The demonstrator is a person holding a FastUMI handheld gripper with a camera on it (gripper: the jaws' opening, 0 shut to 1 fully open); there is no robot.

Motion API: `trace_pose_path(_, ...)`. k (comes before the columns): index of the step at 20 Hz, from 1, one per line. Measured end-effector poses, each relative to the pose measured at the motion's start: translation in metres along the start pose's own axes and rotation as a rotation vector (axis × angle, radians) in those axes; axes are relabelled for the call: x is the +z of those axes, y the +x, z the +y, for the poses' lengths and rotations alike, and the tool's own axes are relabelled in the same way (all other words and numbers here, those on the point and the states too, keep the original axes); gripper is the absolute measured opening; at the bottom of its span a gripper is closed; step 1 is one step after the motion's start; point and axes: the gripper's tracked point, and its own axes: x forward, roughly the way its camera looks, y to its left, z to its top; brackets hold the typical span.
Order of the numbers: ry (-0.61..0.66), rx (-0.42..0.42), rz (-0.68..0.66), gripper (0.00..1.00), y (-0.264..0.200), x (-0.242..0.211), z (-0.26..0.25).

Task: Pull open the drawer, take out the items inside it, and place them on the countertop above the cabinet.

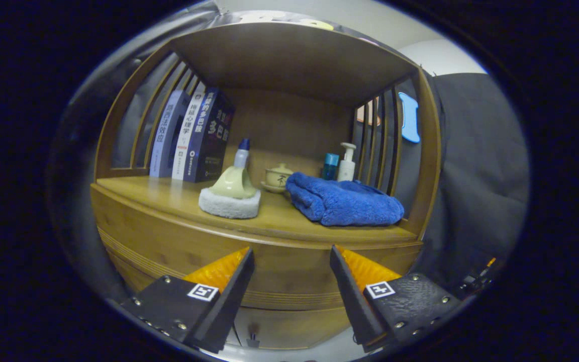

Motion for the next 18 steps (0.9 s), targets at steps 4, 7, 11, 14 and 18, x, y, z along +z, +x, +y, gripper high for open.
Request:
trace_pose_path(4, 0.014, 0.006, -0.013, 0.91, -0.003, 0.007, -0.018)
trace_pose_path(7, 0.032, 0.003, -0.04, 0.91, -0.002, 0.018, -0.039)
trace_pose_path(11, 0.027, -0.04, -0.107, 0.91, 0.002, 0.043, -0.088)
trace_pose_path(14, 0.002, -0.088, -0.172, 0.91, 0.002, 0.061, -0.135)
trace_pose_path(18, -0.011, -0.113, -0.266, 0.91, -0.008, 0.08, -0.197)
